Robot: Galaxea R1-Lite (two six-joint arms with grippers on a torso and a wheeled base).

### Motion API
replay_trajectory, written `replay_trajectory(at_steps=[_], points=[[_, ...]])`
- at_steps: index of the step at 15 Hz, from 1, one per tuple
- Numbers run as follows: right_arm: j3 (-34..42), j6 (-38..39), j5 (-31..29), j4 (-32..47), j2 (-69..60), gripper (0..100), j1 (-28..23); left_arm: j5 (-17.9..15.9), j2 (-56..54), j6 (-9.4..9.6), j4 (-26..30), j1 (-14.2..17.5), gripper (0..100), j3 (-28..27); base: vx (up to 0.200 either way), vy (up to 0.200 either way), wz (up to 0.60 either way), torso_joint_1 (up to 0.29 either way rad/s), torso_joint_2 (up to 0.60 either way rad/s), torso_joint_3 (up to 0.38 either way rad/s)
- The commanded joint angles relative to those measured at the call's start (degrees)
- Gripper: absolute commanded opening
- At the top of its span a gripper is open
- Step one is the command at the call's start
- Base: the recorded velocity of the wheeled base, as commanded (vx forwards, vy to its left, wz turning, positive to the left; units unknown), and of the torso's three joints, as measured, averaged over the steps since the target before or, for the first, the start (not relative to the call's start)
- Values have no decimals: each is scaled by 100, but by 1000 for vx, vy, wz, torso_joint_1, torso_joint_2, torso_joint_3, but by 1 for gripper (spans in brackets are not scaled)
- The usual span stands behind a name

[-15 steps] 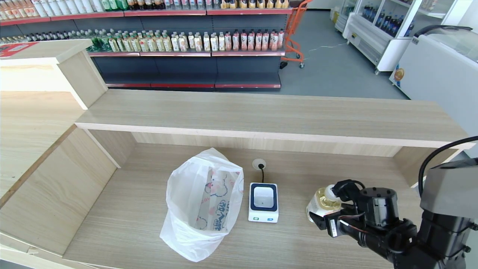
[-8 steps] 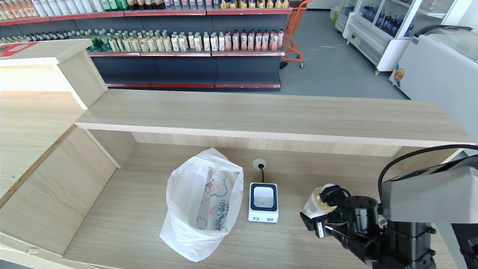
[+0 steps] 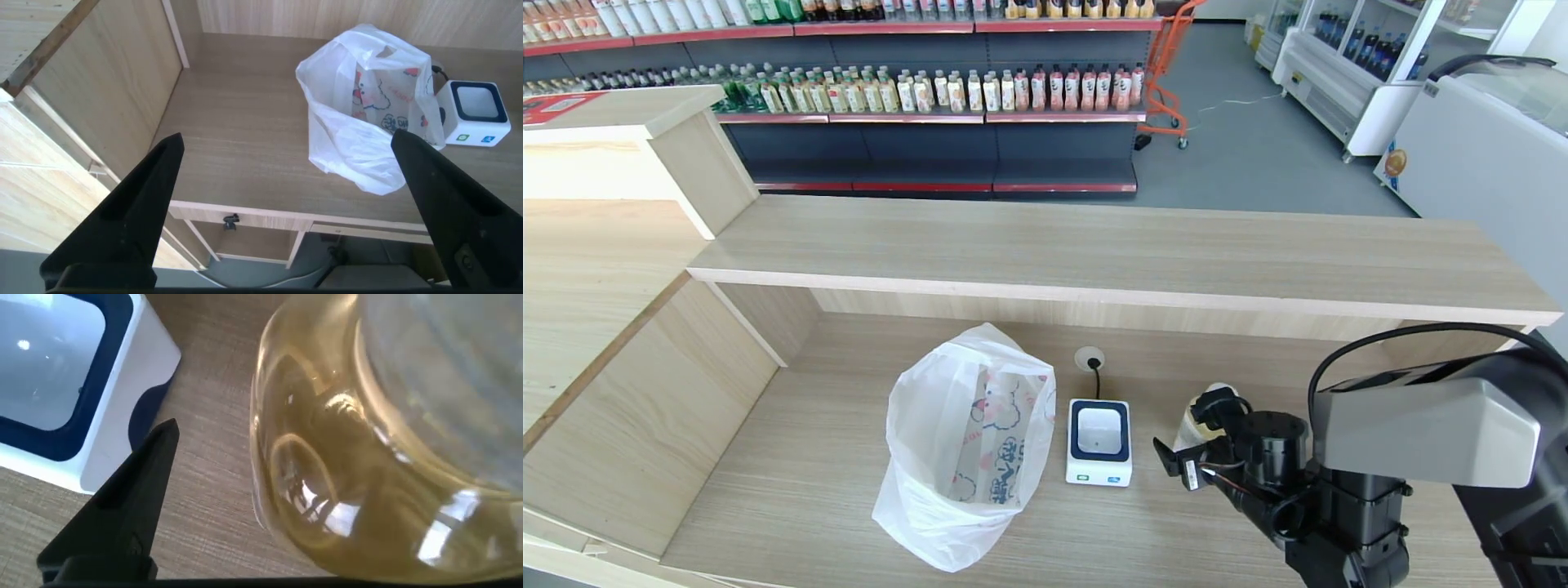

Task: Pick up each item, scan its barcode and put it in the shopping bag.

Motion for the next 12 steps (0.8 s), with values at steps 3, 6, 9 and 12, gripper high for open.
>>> replay_trajectory(at_steps=[3,6,9,12], points=[[-318,-20,6,-9,82,0,34,2,-1,0,0,1,100,-4,0,0,0,0,0,0],[-555,-20,14,-9,64,0,70,2,-1,0,0,1,100,-4,0,0,0,0,0,0],[-678,-28,-30,-9,73,0,70,2,-1,0,0,1,100,-4,0,0,0,0,0,0],[-564,130,41,-9,-111,0,17,2,-1,0,0,1,100,-4,0,0,0,0,0,0]])
